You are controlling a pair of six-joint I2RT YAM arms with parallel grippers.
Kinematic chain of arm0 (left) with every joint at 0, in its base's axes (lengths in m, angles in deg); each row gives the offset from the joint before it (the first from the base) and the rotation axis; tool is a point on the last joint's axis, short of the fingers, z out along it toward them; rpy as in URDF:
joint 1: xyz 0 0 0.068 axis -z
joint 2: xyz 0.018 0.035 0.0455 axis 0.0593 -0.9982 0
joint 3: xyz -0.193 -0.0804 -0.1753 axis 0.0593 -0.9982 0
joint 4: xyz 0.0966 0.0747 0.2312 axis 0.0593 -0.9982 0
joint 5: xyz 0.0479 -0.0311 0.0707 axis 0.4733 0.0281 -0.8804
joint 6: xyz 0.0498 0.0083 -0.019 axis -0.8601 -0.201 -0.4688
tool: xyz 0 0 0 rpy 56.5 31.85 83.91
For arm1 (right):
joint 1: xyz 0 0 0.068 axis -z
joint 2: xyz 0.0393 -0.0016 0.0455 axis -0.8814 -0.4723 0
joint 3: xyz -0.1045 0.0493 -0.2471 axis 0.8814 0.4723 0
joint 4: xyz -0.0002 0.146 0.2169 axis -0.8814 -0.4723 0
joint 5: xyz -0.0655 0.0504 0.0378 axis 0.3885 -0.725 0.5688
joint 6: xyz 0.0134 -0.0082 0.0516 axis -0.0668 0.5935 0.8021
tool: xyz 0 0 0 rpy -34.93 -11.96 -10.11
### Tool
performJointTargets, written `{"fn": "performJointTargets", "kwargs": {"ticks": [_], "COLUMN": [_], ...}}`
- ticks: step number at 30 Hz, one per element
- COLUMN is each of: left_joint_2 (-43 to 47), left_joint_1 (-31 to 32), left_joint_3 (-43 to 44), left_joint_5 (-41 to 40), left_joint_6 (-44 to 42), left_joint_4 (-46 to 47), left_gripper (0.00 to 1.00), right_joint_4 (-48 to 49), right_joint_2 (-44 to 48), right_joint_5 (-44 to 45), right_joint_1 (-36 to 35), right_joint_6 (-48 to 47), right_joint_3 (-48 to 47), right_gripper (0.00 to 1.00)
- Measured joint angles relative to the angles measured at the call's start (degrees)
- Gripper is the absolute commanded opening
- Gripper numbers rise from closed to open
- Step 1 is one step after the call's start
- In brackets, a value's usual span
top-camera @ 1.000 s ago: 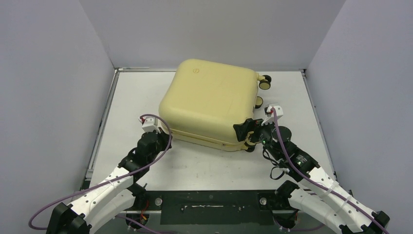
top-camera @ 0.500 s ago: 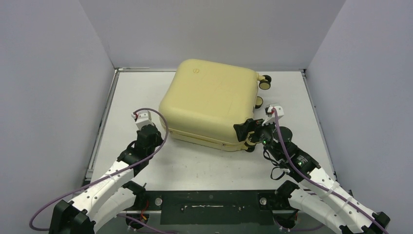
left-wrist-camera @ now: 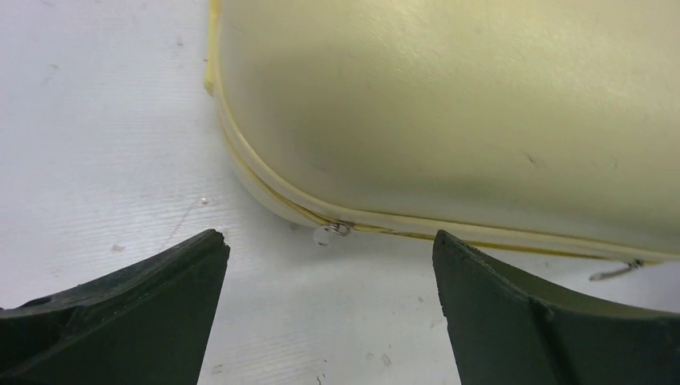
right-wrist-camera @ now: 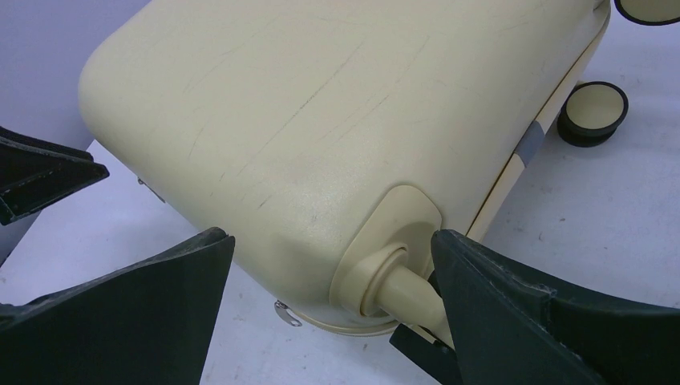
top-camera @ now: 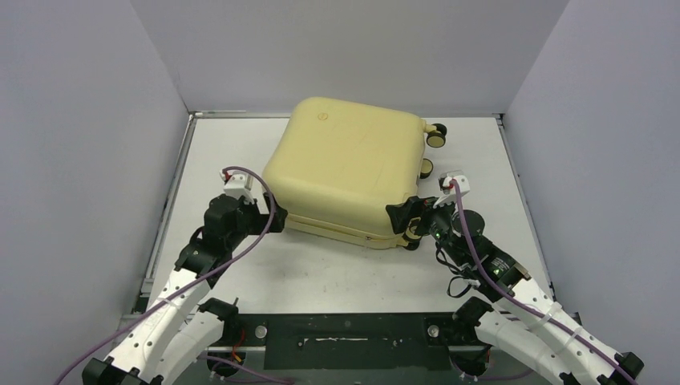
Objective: Pack the luggage
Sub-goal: Zip the luggage at the center of the board.
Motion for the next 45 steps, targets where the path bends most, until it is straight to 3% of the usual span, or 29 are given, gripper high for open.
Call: {"fn": "performJointTargets", "kwargs": {"ticks": [7,13,22,31,45], "left_joint_2": [-1.64,-1.11,-11.91,-15.78,-20.2], "left_joint_1": [-6.03,-12.07,-16.09,-17.97,-17.94], "left_joint_3": [-2.89,-10.51,-13.44,-14.53,-14.8], "left_joint_5": [16.74,23.08,34.56,39.95,45.2], "left_joint_6": [-1.51,-2.01,-0.59,0.87,3.43], "left_joint_4": [3.23,10.21,25.27,31.56,34.07], "left_gripper": [0.95,0.88,0.75,0.63,0.41], "right_joint_4": [0.0,0.0,-0.02,0.04,0.04], "right_joint_2": [0.04,1.62,2.58,2.56,2.25], "right_joint_5": [-0.28,-0.74,-1.38,-1.79,-2.01], "right_joint_1": [0.0,0.0,-0.02,-0.39,-0.39], "right_joint_6": [-0.02,0.0,0.0,0.0,0.02], "right_joint_3": [0.0,0.15,0.63,1.55,1.64], "right_gripper": [1.0,1.0,1.0,1.0,1.0]}}
